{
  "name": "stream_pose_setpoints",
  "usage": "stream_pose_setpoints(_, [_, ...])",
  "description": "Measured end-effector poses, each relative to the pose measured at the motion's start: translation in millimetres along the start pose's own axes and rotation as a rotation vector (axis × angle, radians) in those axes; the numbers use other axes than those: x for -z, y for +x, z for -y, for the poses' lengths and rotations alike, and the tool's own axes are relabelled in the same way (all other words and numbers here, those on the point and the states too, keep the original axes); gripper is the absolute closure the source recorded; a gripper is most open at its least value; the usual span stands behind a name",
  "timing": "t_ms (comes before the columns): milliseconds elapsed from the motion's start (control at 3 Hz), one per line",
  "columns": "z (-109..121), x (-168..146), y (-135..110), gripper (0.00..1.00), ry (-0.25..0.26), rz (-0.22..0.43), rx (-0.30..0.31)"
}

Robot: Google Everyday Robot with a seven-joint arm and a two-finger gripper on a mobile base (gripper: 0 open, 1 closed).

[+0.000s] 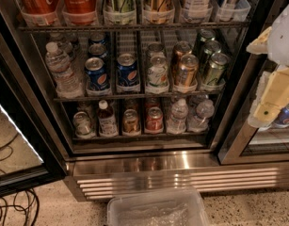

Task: Pick pepsi can from middle shelf of fridge

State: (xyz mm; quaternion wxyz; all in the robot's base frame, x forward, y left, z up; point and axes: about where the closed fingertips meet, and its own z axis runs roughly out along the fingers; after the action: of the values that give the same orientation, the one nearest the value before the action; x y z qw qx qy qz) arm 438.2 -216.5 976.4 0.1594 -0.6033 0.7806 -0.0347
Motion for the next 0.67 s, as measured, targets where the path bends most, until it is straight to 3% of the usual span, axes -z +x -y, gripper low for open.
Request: stream_pose_setpoints(667, [0.4,-2.5,-2.7,0.00,0.003,0.015,-0.005])
